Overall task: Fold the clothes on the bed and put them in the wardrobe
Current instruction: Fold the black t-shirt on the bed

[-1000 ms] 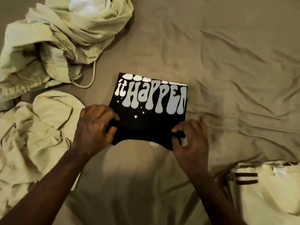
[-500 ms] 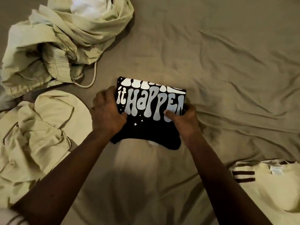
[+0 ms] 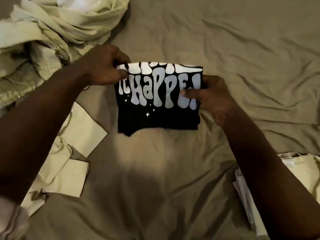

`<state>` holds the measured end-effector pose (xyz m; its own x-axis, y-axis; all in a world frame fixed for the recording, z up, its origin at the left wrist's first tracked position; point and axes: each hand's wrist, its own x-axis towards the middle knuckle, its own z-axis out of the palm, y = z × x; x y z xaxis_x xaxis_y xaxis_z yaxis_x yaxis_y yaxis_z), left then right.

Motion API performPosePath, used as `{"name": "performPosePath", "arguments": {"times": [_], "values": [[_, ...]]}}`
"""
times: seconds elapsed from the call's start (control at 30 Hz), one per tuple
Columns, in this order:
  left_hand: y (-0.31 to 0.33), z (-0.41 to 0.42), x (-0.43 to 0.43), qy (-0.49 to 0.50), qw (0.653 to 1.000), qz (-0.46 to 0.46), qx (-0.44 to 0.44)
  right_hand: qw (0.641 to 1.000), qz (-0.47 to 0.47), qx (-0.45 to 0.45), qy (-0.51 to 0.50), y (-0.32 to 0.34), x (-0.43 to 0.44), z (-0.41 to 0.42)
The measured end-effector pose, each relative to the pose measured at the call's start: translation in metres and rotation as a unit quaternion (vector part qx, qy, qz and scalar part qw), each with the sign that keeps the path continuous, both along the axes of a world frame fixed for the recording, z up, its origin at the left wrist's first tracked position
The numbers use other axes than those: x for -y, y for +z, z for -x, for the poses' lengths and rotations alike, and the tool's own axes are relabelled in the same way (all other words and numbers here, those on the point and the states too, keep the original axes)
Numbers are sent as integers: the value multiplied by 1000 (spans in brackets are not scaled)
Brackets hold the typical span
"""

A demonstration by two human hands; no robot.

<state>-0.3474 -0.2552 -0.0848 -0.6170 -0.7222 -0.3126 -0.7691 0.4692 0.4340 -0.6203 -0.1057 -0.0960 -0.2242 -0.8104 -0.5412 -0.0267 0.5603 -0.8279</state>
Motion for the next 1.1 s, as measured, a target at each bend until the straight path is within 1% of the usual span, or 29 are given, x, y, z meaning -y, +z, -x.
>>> {"name": "performPosePath", "arguments": {"times": [0.07,0.1,0.13,0.17,0.23,0.27,0.3,0.33,0.4,0.47,0.53,0.63,0.67,0.7,0.73,0.77,0.8,0.83,0.87,0.9,0.93,0.97,1.0,1.07,1.1], "values": [[20,-11,-15,51,990,33,-124,995,90,-16,-25,26,-7,6],[29,-16,-29,64,982,58,-169,990,132,-32,-29,39,-13,7],[36,-19,-43,67,975,90,-193,981,173,-80,-22,48,-20,9],[39,-22,-60,65,970,122,-198,963,216,-163,-3,52,-29,10],[35,-21,-97,64,965,175,-185,894,292,-337,44,43,-53,11],[28,-21,-118,63,963,194,-177,862,311,-394,66,33,-67,9],[18,-20,-138,58,963,206,-167,839,319,-431,91,21,-82,8],[6,-21,-159,51,964,211,-155,821,323,-456,117,7,-98,7],[-18,-24,-200,42,972,197,-124,798,318,-478,182,-24,-134,6],[-38,-26,-239,38,983,159,-86,784,298,-488,241,-53,-171,9],[-53,-26,-273,29,991,118,-63,776,274,-499,270,-75,-204,10],[-65,-24,-305,8,998,44,-41,778,246,-500,291,-88,-234,10],[-67,-24,-309,18,999,31,-40,783,238,-497,287,-88,-239,10],[-67,-24,-309,49,998,24,-42,801,221,-484,274,-87,-241,9],[-65,-20,-306,100,993,23,-52,836,186,-459,237,-84,-242,7],[-65,-15,-300,169,983,23,-68,883,134,-418,168,-86,-241,5],[-63,-7,-292,251,964,14,-89,924,77,-367,76,-85,-236,2],[-61,2,-281,340,934,-6,-108,946,31,-321,-21,-81,-228,-2],[-62,11,-268,424,897,-39,-117,954,-10,-287,-89,-77,-216,-5],[-65,18,-257,490,861,-84,-106,958,-51,-254,-121,-72,-204,-8],[-71,23,-247,532,833,-129,-78,965,-94,-208,-125,-70,-191,-11],[-75,27,-239,539,825,-162,-47,972,-131,-160,-115,-67,-180,-15],[-79,29,-234,529,828,-183,-25,974,-156,-136,-90,-67,-171,-19],[-77,33,-231,501,844,-190,-16,967,-174,-175,-57,-71,-161,-29],[-74,35,-233,488,855,-173,-22,960,-180,-207,-56,-72,-158,-35]]}}
